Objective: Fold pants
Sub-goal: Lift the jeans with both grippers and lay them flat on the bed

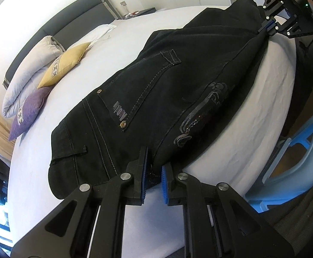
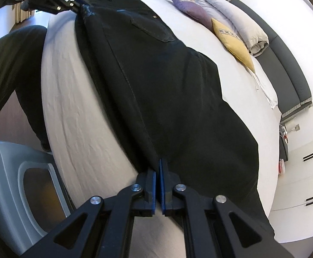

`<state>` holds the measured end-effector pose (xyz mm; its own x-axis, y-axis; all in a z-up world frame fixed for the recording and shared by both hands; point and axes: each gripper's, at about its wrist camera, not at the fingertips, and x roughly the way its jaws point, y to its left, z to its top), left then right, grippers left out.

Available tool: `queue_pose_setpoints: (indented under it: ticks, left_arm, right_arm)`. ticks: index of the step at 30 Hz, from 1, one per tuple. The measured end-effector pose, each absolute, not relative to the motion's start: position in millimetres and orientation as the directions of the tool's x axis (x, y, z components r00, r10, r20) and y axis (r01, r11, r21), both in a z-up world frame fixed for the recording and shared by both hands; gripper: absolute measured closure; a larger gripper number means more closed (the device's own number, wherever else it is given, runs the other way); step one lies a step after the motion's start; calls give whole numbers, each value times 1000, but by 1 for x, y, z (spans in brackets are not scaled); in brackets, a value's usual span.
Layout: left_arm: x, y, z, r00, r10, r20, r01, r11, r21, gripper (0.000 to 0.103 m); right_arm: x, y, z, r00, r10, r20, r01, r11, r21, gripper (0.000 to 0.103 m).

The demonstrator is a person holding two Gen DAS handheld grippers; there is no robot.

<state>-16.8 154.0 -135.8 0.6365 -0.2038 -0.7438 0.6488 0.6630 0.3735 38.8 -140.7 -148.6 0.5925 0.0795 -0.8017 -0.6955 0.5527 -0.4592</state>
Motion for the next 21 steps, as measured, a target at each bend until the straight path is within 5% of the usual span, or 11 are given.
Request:
queue_pose_setpoints:
  ticks: [14,17,19,20,21]
  left_arm:
    - [-11,157,-145,652,-197,-733,632,675,381,91]
    - [-11,155,-149,657,-169,-735,625,666,406,88]
    - [-14,155,-151,641,-144,-754,638,646,420,76]
    - [-16,157,-151,621,-144,-771,655,637,408,49]
    - [-20,160,-151,591,-147,-793,674,629,386,16]
  right_arm:
    - [31,-144,-154,618,73,-783,-669,573,-474,98]
    - [30,-141,-156,622,49,-782,-674,542,-502,91]
    - [26,-143,-149,623,28,-781,-667,540,-513,74]
    - [25,-147,-144,614,39,-789,-668,559,-492,55]
    - [23,-151,-137,604,55,-795,-666,582,-466,48]
